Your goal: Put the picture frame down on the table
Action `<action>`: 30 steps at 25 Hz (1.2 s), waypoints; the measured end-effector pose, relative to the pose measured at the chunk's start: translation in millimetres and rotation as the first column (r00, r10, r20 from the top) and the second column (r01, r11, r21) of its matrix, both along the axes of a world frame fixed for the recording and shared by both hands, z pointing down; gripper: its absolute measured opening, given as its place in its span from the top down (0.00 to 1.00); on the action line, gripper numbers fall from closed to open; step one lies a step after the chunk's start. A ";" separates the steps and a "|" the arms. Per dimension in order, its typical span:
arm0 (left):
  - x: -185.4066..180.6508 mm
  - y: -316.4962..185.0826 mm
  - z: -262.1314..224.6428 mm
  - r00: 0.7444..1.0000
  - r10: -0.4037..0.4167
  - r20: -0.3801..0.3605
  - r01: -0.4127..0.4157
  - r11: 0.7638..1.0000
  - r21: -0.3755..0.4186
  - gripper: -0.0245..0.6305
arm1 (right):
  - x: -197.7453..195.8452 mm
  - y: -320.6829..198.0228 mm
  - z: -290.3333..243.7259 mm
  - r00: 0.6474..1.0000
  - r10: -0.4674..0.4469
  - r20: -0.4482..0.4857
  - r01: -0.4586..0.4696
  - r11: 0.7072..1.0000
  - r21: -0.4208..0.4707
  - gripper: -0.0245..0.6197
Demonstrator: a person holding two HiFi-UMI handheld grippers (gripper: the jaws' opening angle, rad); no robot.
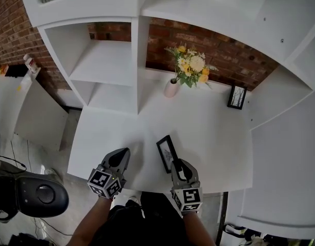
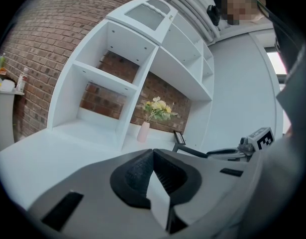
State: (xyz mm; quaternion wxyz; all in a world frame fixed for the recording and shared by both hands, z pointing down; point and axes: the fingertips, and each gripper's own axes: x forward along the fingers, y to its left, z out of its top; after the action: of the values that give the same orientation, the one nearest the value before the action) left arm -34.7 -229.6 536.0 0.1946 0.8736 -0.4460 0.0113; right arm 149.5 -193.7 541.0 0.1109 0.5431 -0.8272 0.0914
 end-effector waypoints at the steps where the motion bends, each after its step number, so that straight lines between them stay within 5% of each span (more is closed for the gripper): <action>1: -0.5 -1.0 0.6 1.000 -0.001 0.000 0.001 1.000 -0.001 0.96 | 3.5 -0.8 1.8 1.000 0.012 0.006 -0.012 1.000 -0.008 0.82; 14: -2.7 -10.9 5.9 1.000 -0.005 -0.005 0.005 1.000 -0.017 0.96 | 37.2 -9.5 26.8 0.974 0.165 0.155 -0.149 0.982 -0.112 0.83; 24: -12.1 -11.3 9.3 1.000 -0.027 -0.006 0.027 0.999 -0.024 0.96 | 18.1 -11.1 57.6 0.948 0.188 0.255 -0.119 0.957 -0.264 0.82; 30: -21.4 -10.3 9.3 0.999 -0.049 -0.003 0.049 0.999 -0.022 0.96 | 12.5 -8.9 67.5 0.956 0.184 0.228 -0.111 0.948 -0.299 0.81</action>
State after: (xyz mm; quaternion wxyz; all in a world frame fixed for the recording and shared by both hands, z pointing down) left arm -56.1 -239.9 545.3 0.2053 0.8602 -0.4667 0.0100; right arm 162.0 -202.6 608.5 0.0735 0.5665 -0.7696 0.2852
